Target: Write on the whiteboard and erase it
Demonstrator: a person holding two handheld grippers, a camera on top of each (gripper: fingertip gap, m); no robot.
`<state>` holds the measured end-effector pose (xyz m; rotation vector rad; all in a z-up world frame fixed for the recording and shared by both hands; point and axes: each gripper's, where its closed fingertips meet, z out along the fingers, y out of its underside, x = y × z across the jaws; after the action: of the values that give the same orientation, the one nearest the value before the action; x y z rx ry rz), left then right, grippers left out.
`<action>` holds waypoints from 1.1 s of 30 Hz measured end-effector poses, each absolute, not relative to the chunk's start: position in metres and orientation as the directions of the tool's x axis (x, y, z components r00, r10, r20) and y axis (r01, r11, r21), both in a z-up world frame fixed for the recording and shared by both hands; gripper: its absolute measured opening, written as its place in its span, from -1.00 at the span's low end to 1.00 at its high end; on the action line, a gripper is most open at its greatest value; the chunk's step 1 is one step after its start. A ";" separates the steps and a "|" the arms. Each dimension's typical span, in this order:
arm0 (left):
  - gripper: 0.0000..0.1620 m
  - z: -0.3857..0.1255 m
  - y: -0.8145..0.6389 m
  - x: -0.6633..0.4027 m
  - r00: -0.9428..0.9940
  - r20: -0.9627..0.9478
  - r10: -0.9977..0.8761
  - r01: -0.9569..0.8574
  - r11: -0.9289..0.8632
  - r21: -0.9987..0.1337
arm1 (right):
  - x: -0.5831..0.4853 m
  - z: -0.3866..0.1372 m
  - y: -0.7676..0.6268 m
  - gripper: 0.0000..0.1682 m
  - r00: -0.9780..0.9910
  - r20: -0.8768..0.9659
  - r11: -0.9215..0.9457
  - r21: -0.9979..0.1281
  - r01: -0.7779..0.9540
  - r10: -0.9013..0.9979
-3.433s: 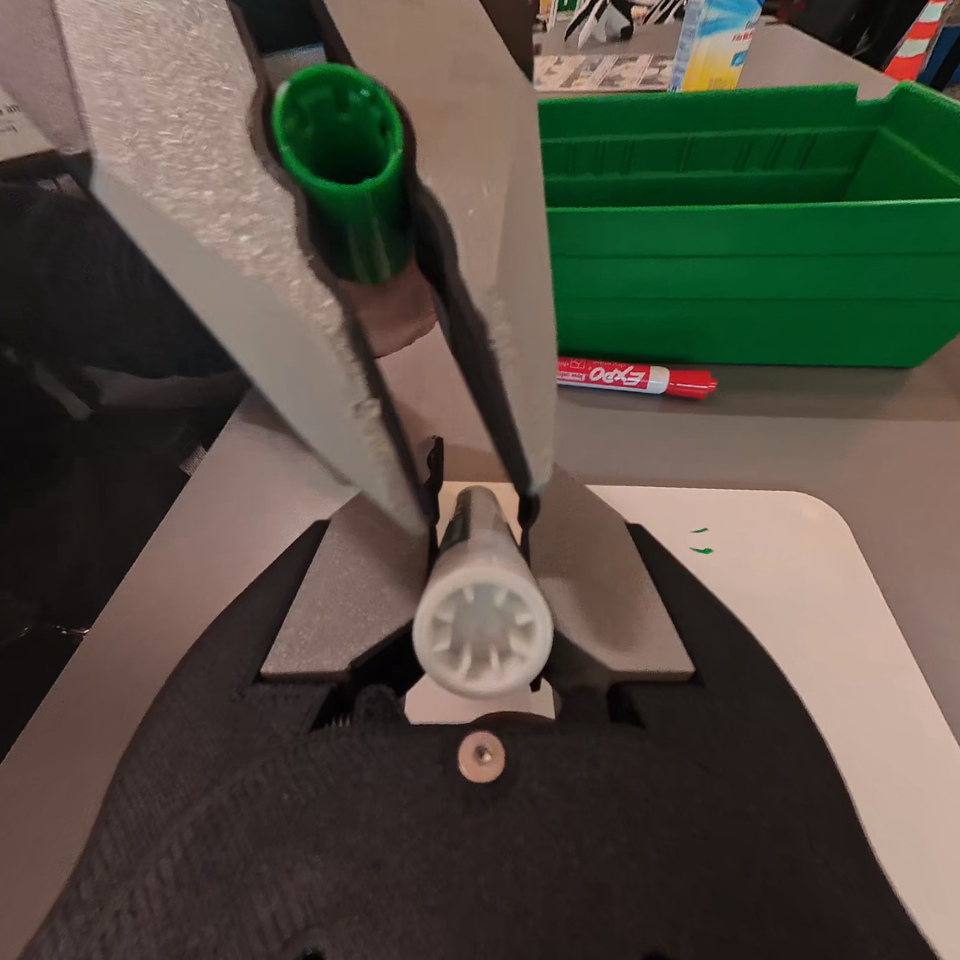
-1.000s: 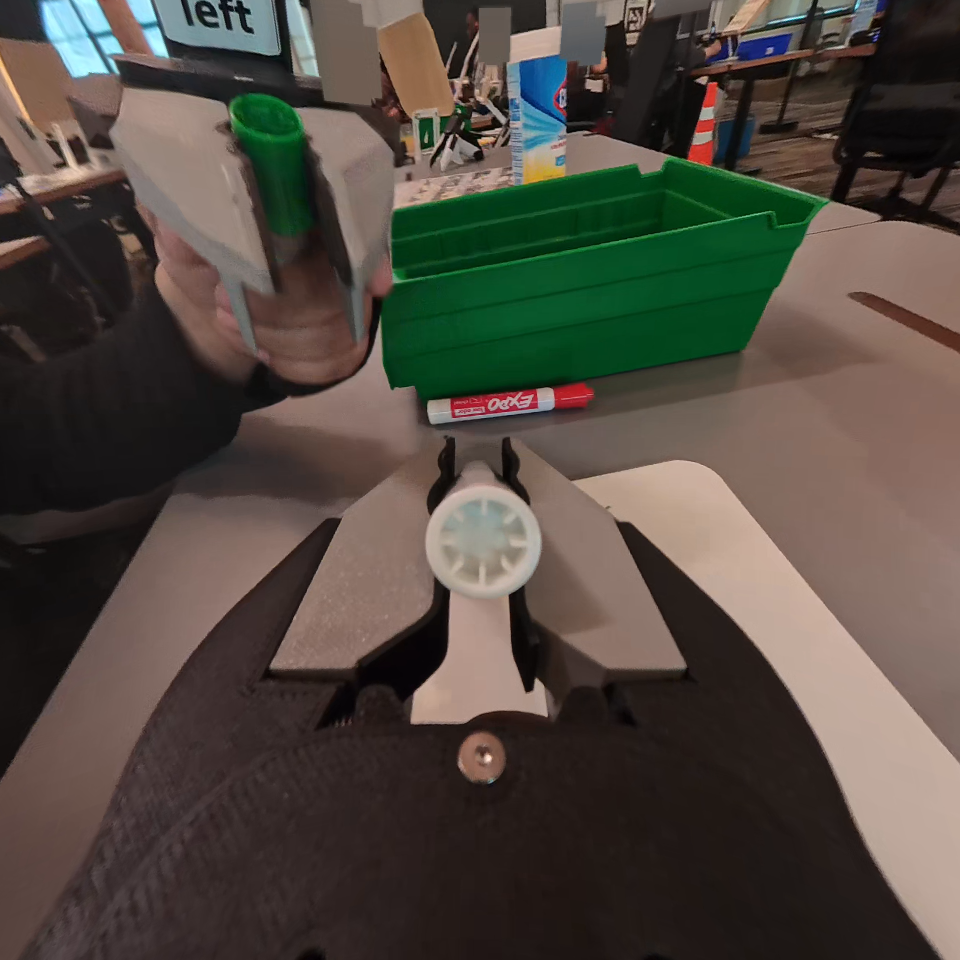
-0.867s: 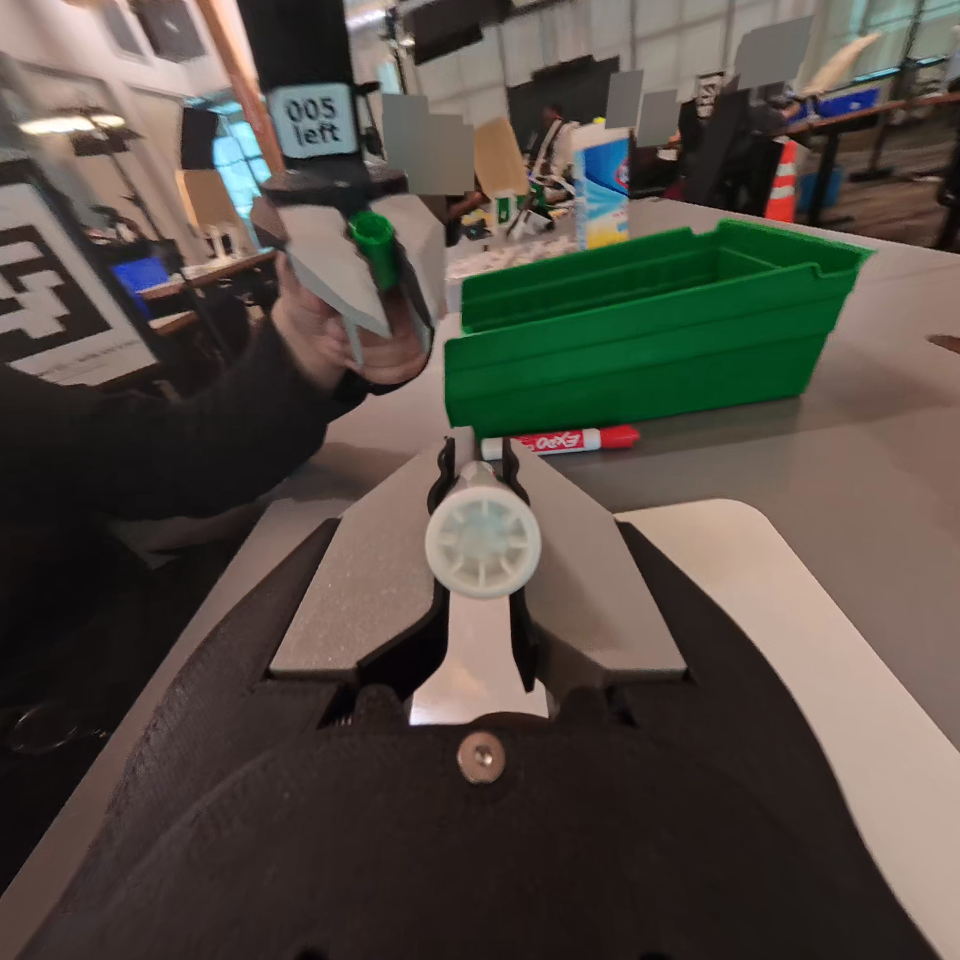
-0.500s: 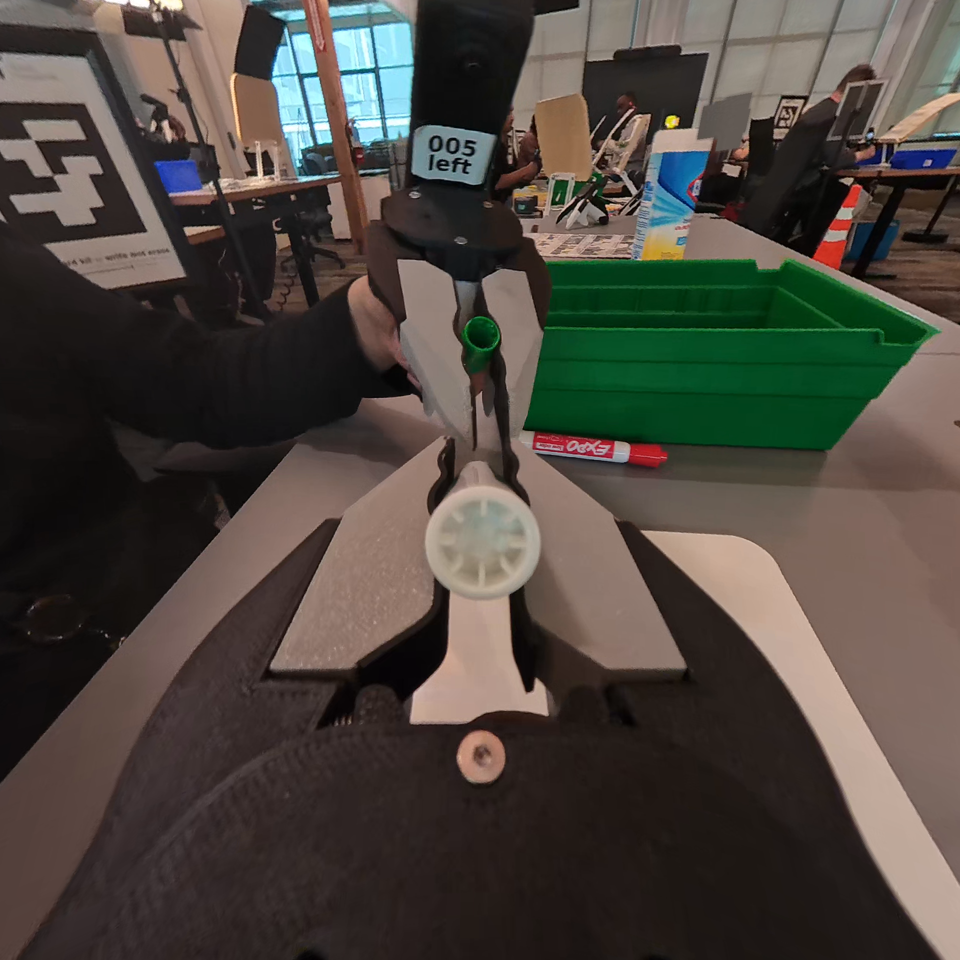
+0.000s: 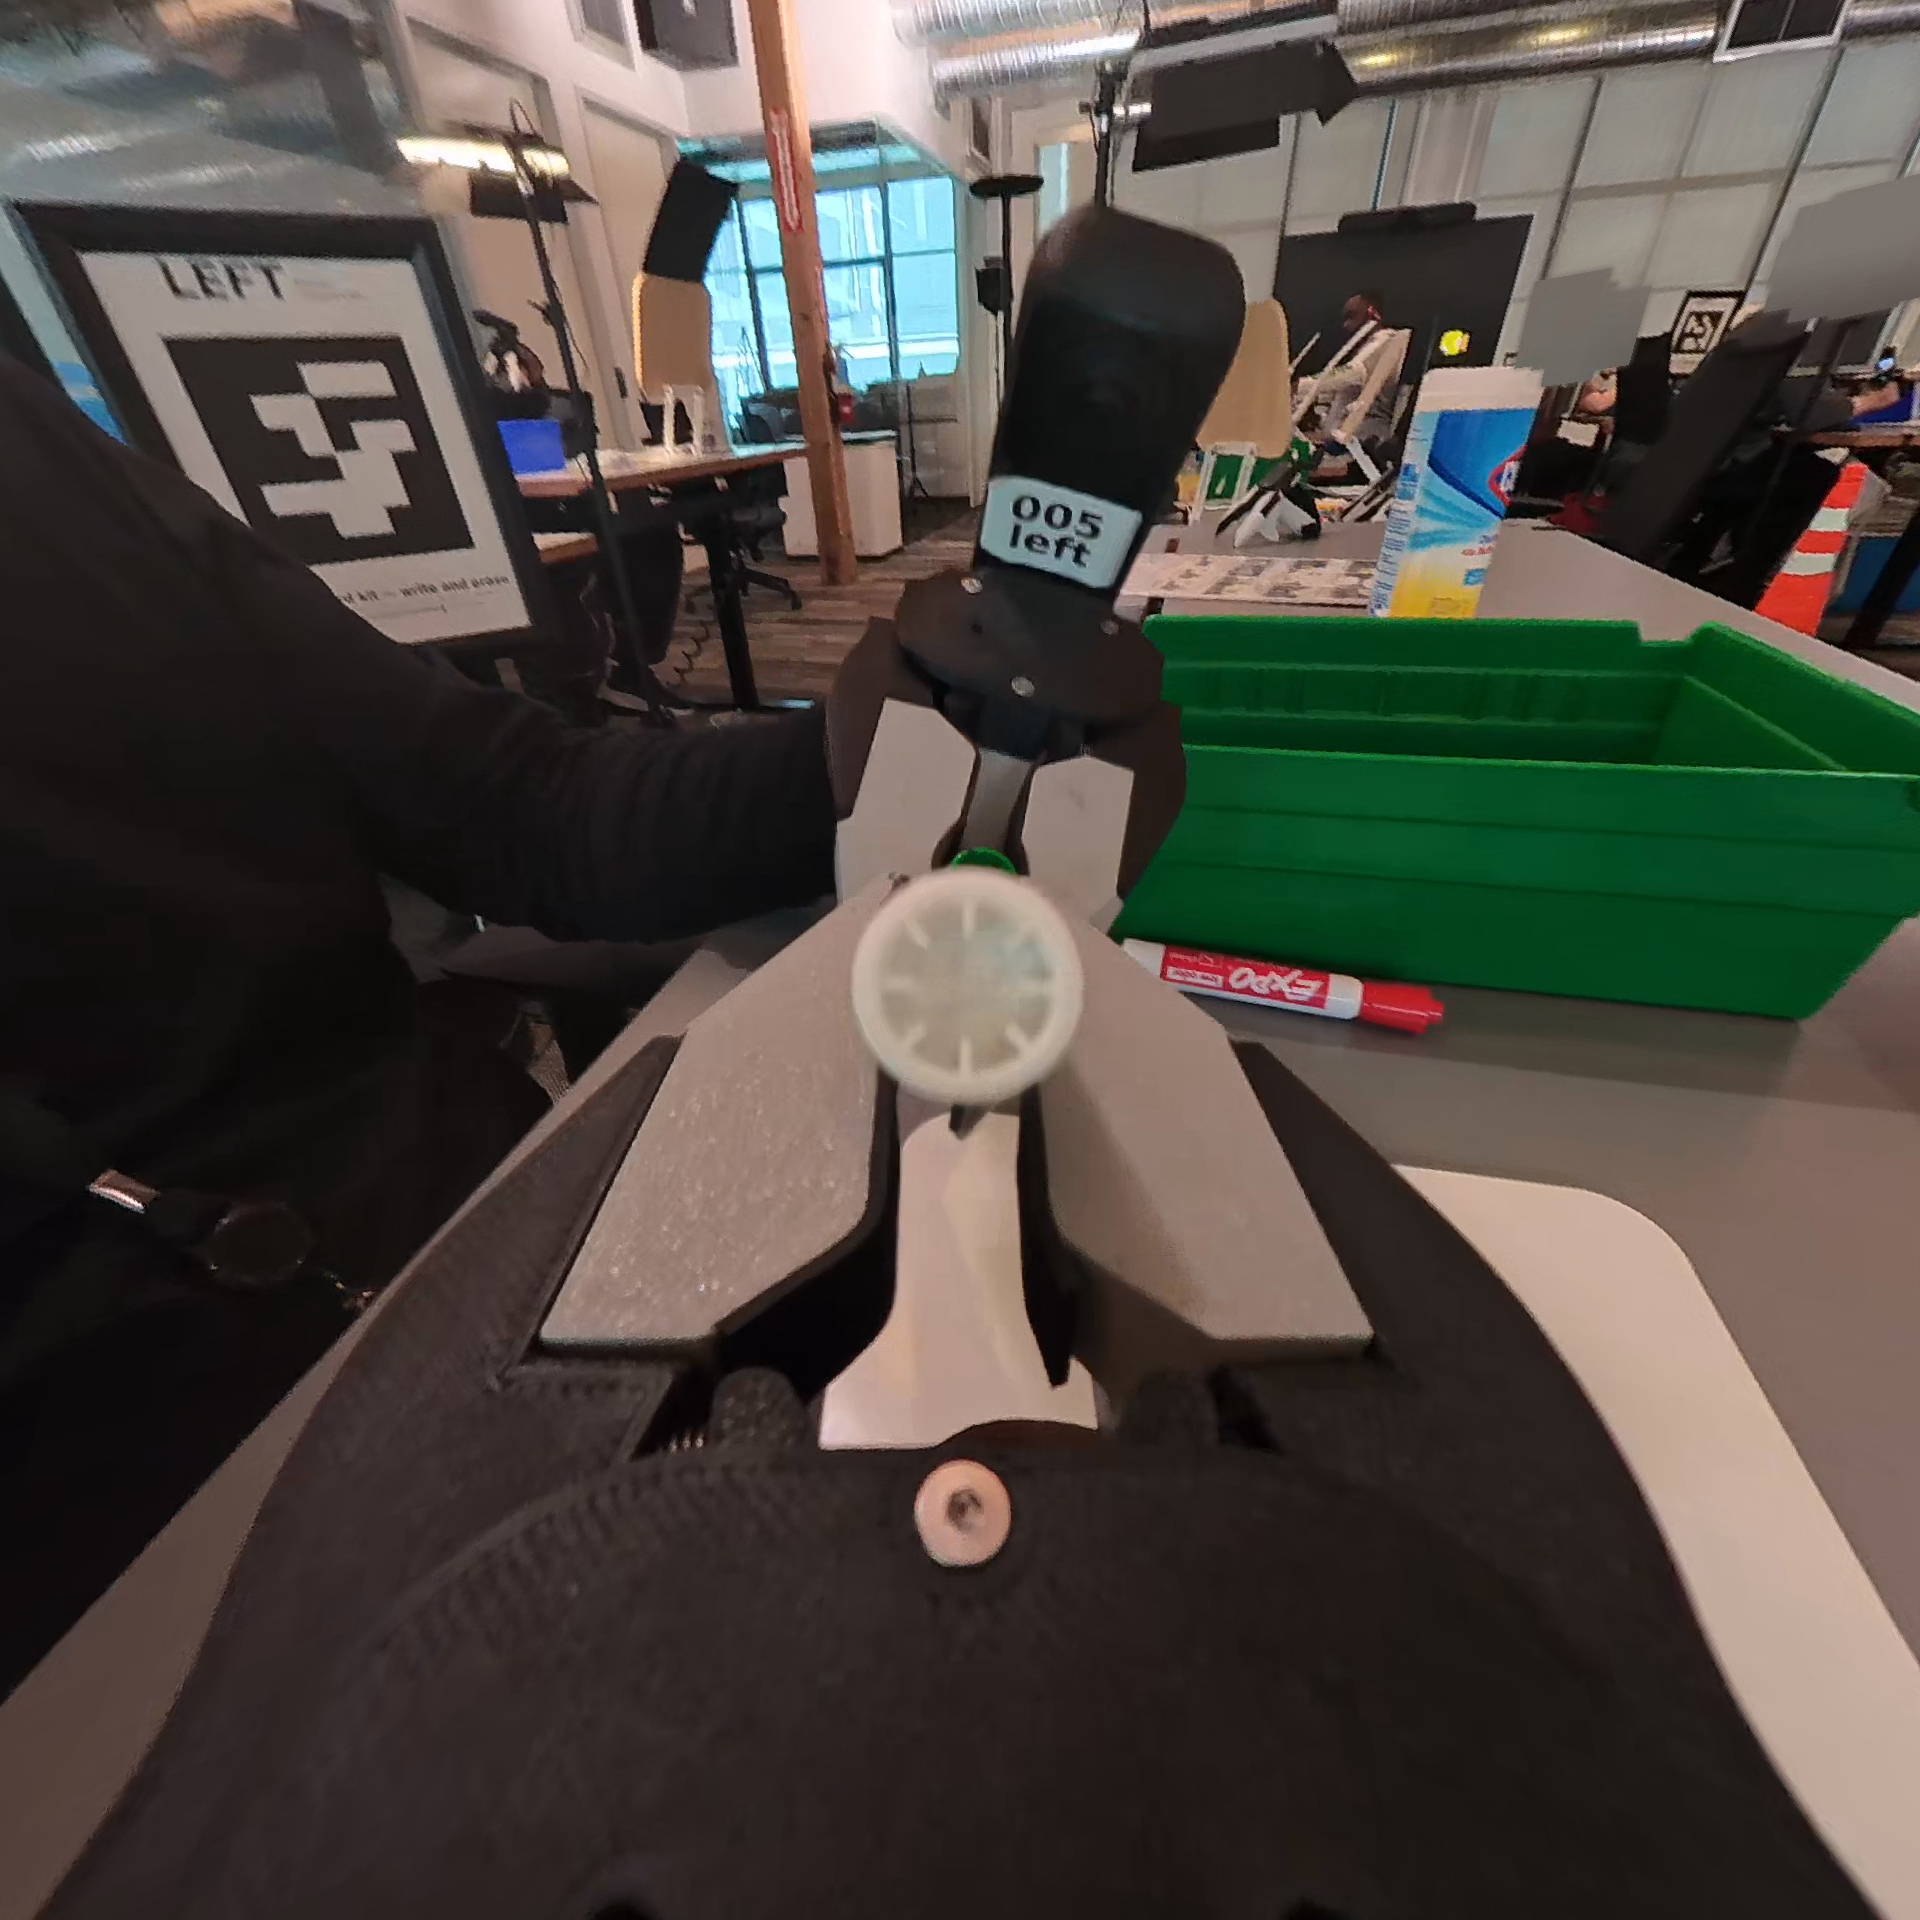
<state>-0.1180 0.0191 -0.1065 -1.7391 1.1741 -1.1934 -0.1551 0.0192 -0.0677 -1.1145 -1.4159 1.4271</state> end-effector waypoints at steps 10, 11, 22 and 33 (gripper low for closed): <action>-0.89 -0.115 0.035 -0.119 0.306 0.062 -0.950 -0.390 -0.184 -0.902 | -0.153 -0.077 0.032 -0.77 -0.223 -0.092 -0.075 -0.994 0.083 0.971; -0.89 -0.116 0.034 -0.117 0.306 0.047 -0.951 -0.402 -0.174 -0.899 | -0.155 -0.078 0.033 -0.66 -0.220 -0.111 -0.094 -0.992 0.087 0.969; -0.89 -0.113 0.035 -0.111 0.322 0.012 -0.947 -0.365 -0.137 -0.921 | -0.155 -0.060 0.038 -0.68 -0.200 -0.159 -0.163 -0.987 -0.006 0.967; -0.89 -0.114 0.038 -0.098 0.363 -0.123 -0.924 -0.354 -0.014 -0.935 | -0.159 -0.033 0.025 -0.64 -0.249 -0.199 -0.239 -0.961 -0.141 0.948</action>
<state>-0.0984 0.0382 -0.1139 -1.5780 1.1799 -0.6822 -0.1590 0.0246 -0.0326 -1.1182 -1.1334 1.6250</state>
